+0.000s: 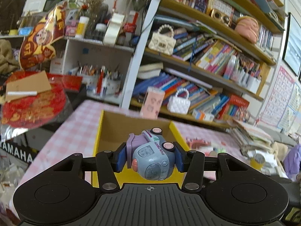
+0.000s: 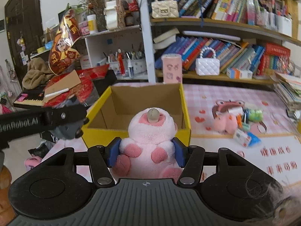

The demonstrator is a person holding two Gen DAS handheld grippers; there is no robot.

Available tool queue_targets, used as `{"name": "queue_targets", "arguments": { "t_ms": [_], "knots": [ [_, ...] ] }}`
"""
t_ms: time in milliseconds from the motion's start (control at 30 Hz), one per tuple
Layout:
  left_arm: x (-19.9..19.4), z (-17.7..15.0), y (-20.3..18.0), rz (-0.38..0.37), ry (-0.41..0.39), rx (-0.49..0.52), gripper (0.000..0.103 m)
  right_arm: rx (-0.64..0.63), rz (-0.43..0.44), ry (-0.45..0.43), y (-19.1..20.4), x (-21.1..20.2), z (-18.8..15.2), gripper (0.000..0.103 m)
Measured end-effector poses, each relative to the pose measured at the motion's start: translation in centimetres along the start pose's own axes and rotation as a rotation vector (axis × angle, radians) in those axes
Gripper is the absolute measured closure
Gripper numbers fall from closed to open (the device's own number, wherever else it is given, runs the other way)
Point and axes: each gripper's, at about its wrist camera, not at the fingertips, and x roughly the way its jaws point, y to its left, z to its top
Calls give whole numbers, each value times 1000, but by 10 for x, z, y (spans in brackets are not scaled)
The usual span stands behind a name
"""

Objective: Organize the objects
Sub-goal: 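Carry the grey-blue toy and pink plush over the yellow box with both grippers, then open both grippers to drop the grey-blue toy and plush into the box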

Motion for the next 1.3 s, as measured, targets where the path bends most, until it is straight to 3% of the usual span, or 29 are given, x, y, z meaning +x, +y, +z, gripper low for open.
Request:
{"name": "queue_targets", "arguments": {
  "t_ms": [233,533,633,733,1067,1300],
  "knots": [
    [31,25,2,20,-37,22,54,-32,29,-33,-3,33,29,48],
    [99,25,13,88,52,-4,54,-152,58,-26,-15,102,52,48],
    [118,23,16,116,77,-6,54,-240,72,-25,-12,123,61,66],
    [132,24,18,142,93,-1,54,-248,109,24,-20,147,63,80],
    [169,13,20,198,183,42,54,-276,140,132,-32,187,50,80],
    [176,0,20,233,242,51,54,-349,157,119,-39,196,45,80]
  ]
}}
